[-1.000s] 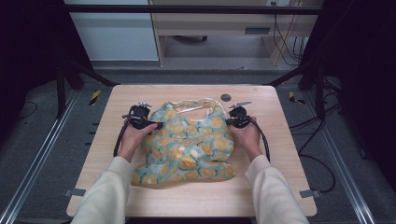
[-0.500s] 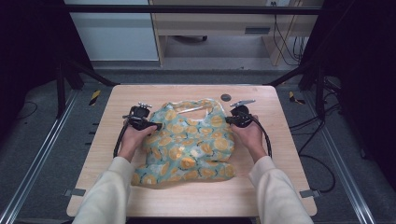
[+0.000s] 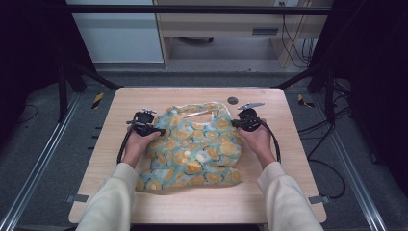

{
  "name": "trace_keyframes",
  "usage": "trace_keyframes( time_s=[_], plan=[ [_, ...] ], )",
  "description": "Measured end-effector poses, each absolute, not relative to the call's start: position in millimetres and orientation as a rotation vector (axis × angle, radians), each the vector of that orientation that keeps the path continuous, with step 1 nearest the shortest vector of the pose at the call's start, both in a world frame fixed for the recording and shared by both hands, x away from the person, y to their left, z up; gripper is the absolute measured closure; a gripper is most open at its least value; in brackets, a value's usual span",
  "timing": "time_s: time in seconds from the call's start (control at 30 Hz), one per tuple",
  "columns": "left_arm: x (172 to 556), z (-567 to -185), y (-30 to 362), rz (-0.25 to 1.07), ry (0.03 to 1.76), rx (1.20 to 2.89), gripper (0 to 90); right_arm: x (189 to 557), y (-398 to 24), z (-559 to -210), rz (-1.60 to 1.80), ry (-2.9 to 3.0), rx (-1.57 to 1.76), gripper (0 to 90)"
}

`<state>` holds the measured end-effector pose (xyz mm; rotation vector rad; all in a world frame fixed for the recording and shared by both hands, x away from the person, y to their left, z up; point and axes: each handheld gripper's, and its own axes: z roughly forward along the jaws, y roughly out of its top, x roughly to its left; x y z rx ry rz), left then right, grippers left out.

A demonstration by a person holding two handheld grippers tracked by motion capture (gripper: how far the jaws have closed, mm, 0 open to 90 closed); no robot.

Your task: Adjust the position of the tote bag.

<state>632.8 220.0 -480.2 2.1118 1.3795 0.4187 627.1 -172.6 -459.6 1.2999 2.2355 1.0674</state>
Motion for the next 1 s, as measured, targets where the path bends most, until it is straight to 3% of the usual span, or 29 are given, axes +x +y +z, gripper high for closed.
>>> trace_keyframes(
  time_s=[0.23,0.63,0.77,1.0],
  plan=[
    [633,-482,219,0.415,1.368,2.129,43.7,626,-174,-460,1.082,2.23,1.306,89.5],
    [629,-482,216,0.453,1.335,2.18,70.3,624,-178,-463,1.101,2.225,1.314,89.6],
    [626,-483,213,0.424,1.32,2.163,86.1,623,-178,-462,1.11,2.221,1.312,89.6],
    [622,-471,216,0.455,1.303,2.148,90.0,618,-183,-453,1.136,2.2,1.298,89.6]
  ],
)
